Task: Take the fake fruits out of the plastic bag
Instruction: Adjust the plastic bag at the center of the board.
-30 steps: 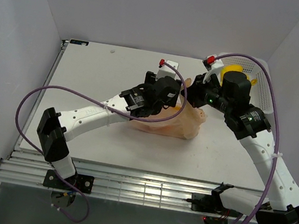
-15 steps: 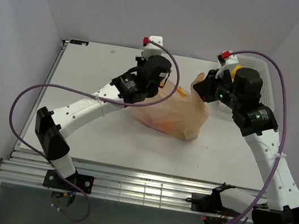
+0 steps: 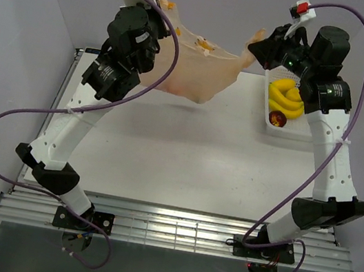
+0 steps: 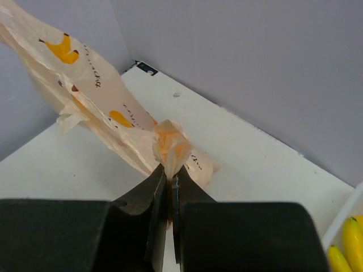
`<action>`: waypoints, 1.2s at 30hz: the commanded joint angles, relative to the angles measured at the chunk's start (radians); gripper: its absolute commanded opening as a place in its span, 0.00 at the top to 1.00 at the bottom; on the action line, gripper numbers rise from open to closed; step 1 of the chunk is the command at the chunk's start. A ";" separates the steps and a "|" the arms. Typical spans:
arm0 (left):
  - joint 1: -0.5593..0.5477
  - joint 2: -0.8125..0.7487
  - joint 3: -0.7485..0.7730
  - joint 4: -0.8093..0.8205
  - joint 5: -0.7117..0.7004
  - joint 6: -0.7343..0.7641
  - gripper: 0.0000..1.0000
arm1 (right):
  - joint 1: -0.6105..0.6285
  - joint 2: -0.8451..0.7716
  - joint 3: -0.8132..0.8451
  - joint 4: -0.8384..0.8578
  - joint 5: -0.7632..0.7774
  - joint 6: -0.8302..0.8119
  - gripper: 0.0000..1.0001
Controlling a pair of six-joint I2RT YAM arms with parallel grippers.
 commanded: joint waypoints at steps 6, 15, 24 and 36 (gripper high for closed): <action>0.001 -0.187 -0.463 -0.209 0.204 -0.274 1.00 | -0.005 -0.206 -0.574 0.206 -0.142 -0.063 0.92; -0.001 -0.310 -0.824 -0.258 0.437 -0.480 1.00 | -0.004 -0.396 -0.867 0.143 -0.076 -0.052 0.43; -0.010 -0.411 -0.862 -0.275 0.522 -0.555 1.00 | 0.113 -0.570 -0.797 0.048 -0.147 0.026 0.10; -0.019 -0.497 -0.893 -0.246 0.600 -0.551 1.00 | 0.455 -0.375 -0.787 0.276 -0.064 0.205 0.10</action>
